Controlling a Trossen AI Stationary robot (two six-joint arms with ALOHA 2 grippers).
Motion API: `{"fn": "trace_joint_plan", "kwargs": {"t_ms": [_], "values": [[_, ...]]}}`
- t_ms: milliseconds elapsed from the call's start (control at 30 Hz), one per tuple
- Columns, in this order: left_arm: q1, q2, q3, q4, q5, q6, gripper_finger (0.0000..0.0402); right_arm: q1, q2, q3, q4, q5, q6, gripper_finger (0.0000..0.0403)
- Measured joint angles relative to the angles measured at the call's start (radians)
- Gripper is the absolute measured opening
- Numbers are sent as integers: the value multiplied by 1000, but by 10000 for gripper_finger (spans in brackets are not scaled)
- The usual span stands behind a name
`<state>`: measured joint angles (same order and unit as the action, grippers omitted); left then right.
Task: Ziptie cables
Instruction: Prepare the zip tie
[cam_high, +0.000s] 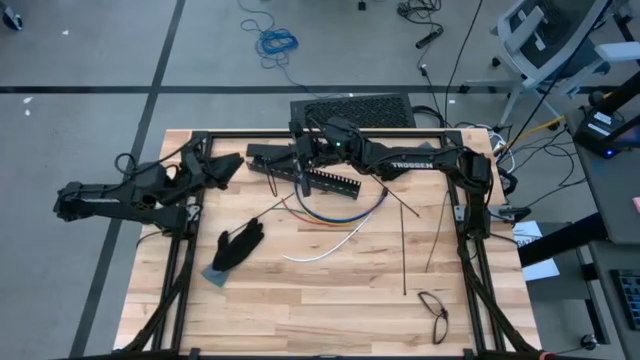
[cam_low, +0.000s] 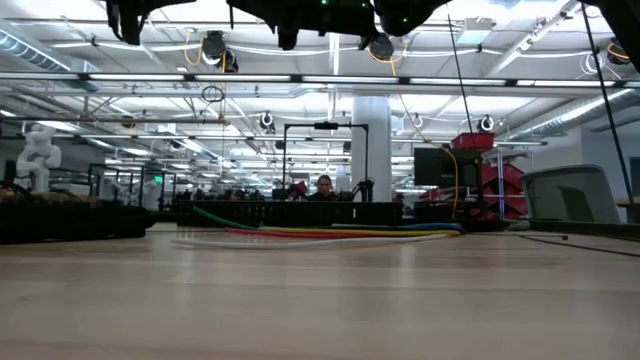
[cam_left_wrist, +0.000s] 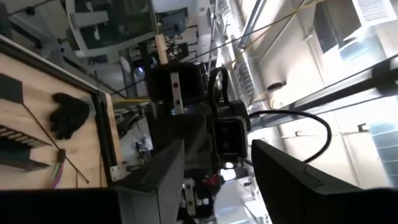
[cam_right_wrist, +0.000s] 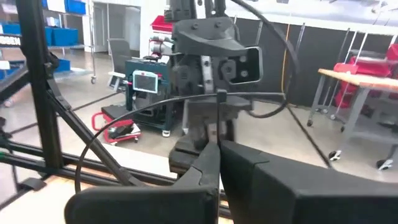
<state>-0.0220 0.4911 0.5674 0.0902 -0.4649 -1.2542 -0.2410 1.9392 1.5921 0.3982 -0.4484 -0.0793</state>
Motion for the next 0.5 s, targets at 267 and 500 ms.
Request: {"fn": "trace_joint_plan", "kwargs": {"t_ms": [267,500], "values": [[24,69,0,110,95,39,183,25,2,0,-33,1,95,0],[24,154,11,151,154,42,183,37,2,0,-43,3,121,0]]}}
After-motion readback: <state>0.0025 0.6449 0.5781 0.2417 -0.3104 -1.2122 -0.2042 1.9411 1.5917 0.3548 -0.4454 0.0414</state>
